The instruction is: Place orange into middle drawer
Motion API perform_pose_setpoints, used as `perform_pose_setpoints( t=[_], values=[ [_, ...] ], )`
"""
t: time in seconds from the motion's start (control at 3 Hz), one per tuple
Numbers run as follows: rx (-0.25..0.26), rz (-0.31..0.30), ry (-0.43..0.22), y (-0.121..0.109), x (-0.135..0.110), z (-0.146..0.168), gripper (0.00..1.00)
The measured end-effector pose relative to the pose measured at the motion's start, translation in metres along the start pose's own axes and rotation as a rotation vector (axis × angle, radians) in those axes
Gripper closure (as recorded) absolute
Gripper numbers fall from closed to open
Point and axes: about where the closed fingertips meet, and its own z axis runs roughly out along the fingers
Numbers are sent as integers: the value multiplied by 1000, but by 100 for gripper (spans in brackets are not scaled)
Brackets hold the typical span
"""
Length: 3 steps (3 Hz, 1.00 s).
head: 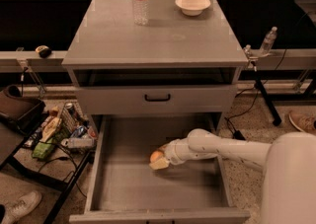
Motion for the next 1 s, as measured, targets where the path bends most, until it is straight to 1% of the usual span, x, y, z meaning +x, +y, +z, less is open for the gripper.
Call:
perform_pose_setpoints(
  t=[0.33,1.0],
  values=[
    [-18,5,20,-1,8,14,81],
    [-18,5,20,0,8,14,34]
  ],
)
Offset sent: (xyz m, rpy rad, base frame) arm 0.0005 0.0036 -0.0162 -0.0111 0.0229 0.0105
